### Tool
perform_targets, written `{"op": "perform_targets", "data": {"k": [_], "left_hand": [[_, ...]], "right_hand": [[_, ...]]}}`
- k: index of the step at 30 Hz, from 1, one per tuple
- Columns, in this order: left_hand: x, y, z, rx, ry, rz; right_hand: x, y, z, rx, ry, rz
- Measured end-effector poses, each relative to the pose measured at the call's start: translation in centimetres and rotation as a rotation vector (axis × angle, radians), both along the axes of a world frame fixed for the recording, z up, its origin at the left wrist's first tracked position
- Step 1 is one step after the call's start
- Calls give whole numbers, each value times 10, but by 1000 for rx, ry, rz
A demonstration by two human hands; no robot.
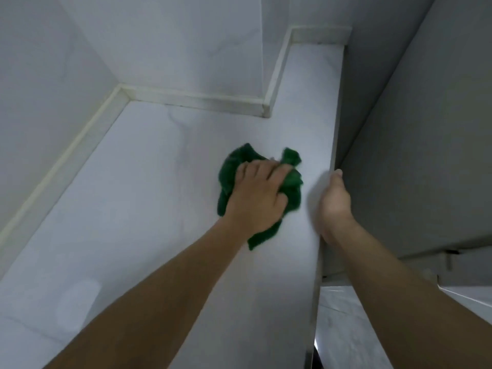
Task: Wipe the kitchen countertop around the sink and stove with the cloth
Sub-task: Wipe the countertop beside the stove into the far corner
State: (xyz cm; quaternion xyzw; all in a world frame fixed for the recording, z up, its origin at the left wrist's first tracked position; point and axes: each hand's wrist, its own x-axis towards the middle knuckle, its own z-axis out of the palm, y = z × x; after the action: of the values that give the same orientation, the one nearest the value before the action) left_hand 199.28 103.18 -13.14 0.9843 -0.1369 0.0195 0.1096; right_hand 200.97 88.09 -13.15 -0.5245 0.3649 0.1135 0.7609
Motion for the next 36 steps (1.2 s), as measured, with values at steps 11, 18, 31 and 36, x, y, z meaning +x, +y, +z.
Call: {"op": "perform_targets", "data": {"k": [11,18,31,36], "left_hand": [[-60,36,3,57,41,554],[-138,61,6,111,146,-40],[-246,54,18,112,298,71],[-252,98,30,-20,389,914]], "right_hand": [[-63,-1,-10,-140,65,153],[-98,-1,8,-125,157,249],[-170,2,41,-895,-174,1032],[-199,7,60,-1081,-243,1408]]}}
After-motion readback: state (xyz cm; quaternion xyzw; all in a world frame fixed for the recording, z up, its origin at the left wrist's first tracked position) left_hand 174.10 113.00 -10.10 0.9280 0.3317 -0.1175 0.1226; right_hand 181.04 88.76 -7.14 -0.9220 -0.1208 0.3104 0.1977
